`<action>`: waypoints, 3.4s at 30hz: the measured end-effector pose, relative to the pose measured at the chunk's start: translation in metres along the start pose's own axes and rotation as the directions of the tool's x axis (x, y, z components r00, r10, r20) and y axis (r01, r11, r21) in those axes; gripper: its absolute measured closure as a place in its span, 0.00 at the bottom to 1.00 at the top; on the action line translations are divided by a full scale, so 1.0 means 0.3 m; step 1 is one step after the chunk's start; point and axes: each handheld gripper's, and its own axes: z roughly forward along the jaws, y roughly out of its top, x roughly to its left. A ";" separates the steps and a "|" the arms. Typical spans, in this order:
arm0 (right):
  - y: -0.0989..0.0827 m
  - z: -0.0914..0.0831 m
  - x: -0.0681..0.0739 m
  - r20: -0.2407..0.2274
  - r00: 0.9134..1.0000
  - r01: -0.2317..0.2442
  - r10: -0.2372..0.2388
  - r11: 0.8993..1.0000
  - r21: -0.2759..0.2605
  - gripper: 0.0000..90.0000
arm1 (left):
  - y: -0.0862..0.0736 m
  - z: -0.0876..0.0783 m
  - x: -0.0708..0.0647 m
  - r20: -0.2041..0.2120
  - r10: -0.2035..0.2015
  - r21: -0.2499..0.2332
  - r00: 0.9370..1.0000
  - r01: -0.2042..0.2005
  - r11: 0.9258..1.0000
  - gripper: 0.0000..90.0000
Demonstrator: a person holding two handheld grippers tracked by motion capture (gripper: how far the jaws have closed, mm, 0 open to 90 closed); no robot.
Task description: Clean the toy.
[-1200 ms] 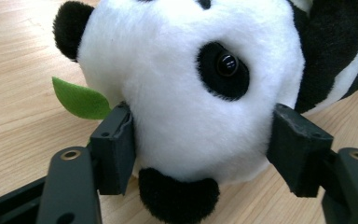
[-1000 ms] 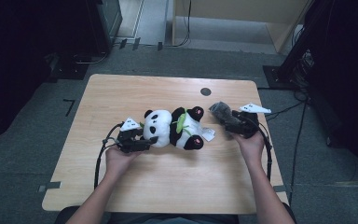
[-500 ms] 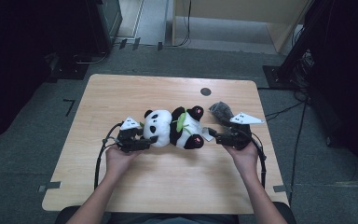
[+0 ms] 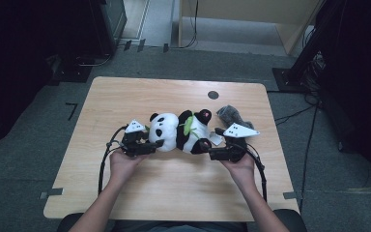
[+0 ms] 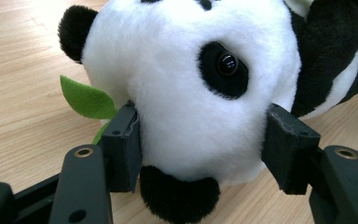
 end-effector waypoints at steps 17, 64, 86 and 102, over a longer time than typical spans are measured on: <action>-0.078 0.176 0.023 0.050 0.979 0.196 -0.197 0.980 0.020 0.16 | 0.007 0.005 0.022 0.031 -0.057 0.002 0.998 0.057 0.998 0.41; 0.129 0.030 -0.012 -0.105 0.993 0.056 -0.049 0.996 0.062 0.58 | 0.009 -0.057 -0.021 0.140 0.150 -0.139 0.979 -0.130 0.982 0.54; 0.044 0.105 -0.006 -0.164 0.955 0.246 -0.246 0.969 -0.021 0.01 | 0.081 -0.121 0.025 0.306 -0.035 -0.085 0.951 0.064 0.994 0.57; 0.066 0.090 -0.047 -0.048 0.992 0.123 -0.119 0.986 0.109 0.39 | 0.049 -0.124 0.049 0.219 0.069 -0.163 0.973 -0.034 0.986 0.27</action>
